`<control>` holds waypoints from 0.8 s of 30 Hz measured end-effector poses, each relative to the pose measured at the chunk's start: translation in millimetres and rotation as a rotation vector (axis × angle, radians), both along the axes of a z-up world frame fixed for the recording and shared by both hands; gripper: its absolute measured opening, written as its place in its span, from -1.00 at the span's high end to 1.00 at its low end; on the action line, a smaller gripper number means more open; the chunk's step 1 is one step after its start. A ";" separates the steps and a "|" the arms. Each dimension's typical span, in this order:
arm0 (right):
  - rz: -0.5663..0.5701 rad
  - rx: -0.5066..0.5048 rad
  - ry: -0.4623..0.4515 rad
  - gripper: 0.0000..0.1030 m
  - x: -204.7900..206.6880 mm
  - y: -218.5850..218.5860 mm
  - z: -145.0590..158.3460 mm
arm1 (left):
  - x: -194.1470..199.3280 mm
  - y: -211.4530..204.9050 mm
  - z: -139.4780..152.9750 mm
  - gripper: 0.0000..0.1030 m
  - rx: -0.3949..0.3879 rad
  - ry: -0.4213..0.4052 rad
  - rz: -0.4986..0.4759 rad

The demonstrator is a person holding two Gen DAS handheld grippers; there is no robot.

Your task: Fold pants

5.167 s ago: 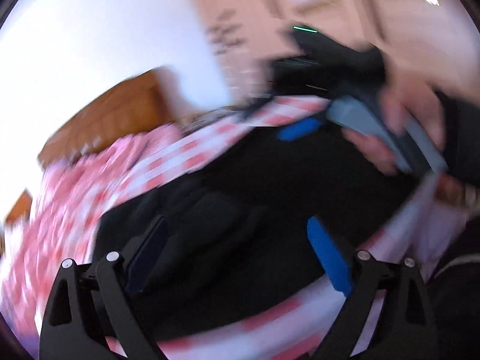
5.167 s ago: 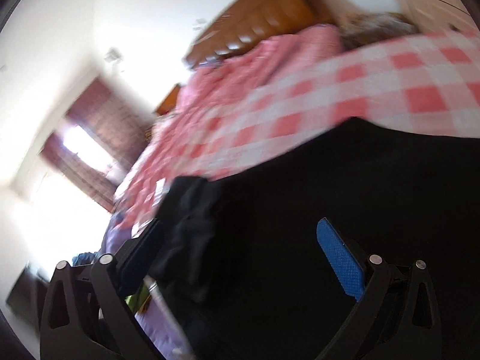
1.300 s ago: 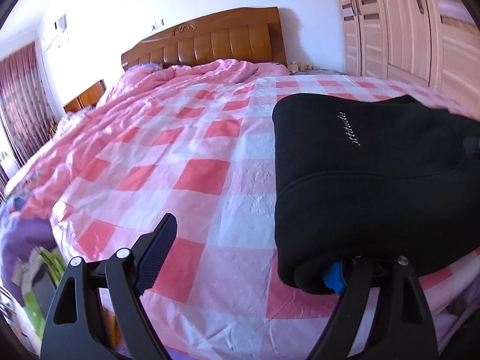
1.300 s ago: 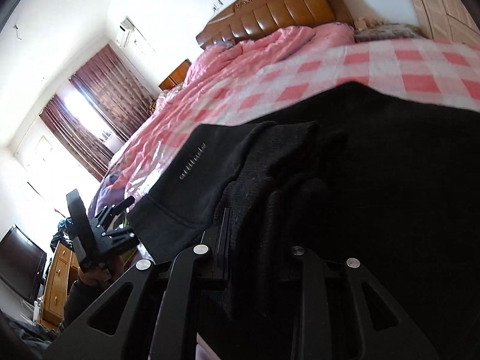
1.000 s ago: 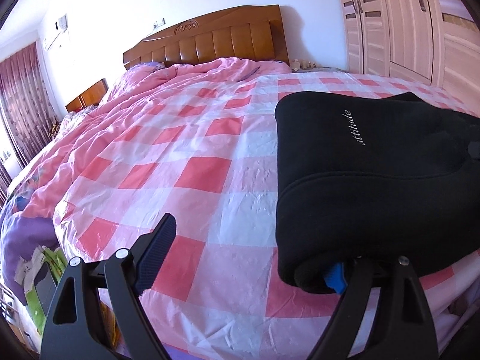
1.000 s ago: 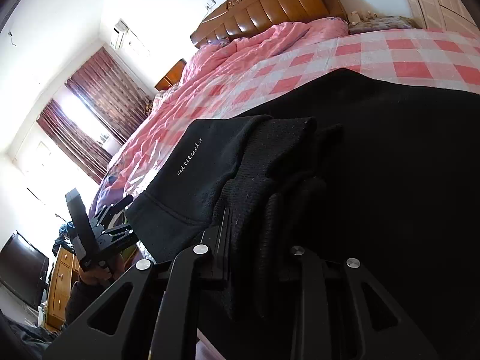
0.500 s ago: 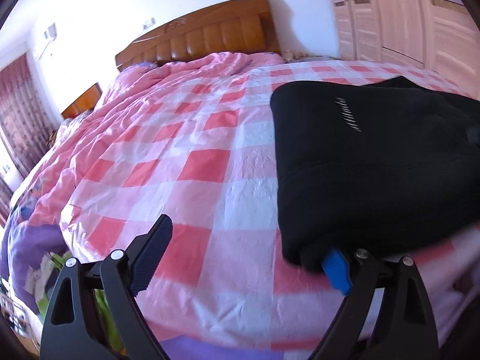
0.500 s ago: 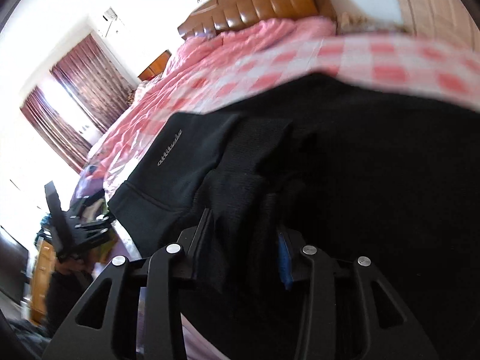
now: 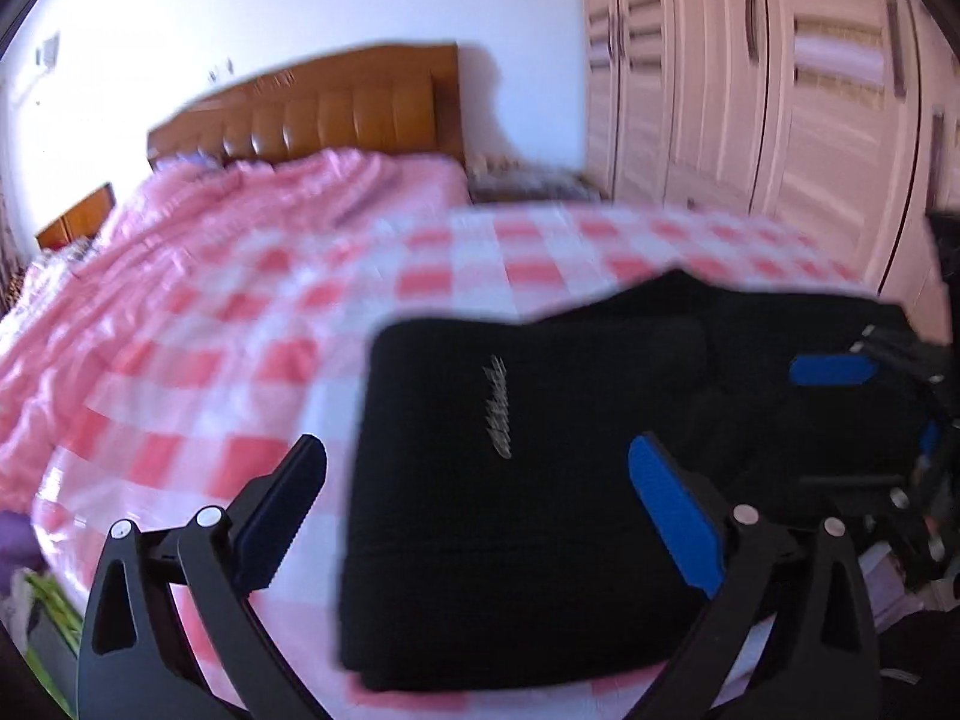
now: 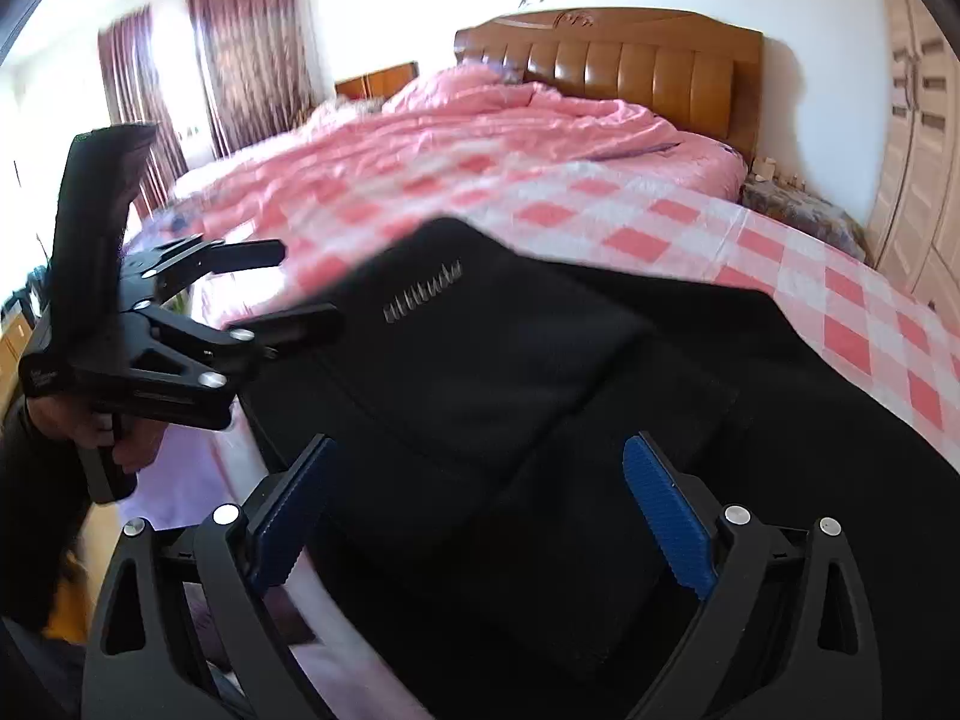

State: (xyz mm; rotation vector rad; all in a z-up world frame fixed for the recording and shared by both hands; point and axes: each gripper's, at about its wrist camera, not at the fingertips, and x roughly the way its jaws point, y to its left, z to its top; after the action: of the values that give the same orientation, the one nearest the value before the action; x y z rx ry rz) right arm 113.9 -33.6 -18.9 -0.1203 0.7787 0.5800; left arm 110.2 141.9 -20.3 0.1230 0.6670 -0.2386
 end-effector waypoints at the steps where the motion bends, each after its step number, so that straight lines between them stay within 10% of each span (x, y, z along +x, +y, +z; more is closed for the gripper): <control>1: -0.001 -0.049 0.005 -0.69 1.4 1.4 -9.3 | 3.7 -2.6 -10.7 -0.95 0.007 0.020 -0.003; 3: 0.000 -0.089 0.015 -0.68 2.1 0.6 -22.5 | 12.5 -0.6 -40.0 -0.93 0.082 0.077 0.042; 8: -0.002 -0.070 0.033 -0.67 -0.4 -6.4 -20.5 | 15.2 26.3 -46.2 -0.94 -0.027 0.117 0.093; 10: -0.023 0.000 0.039 -0.67 0.0 -16.3 -10.1 | 10.3 20.8 -22.0 -0.91 0.044 0.053 0.117; 15: -0.047 0.039 -0.006 -0.67 2.6 -17.6 3.8 | 33.4 -6.5 46.6 -0.96 -0.097 -0.051 0.008; 24: -0.017 0.038 0.063 -0.78 11.7 -14.3 -21.3 | 143.5 -31.2 -28.7 -0.96 -0.073 0.268 0.031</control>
State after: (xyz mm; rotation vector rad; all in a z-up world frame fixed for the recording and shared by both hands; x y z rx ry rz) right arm 125.6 -47.9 -40.2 -0.0608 0.8291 0.5845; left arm 253.7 110.7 -48.9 0.0105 0.9251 -0.2517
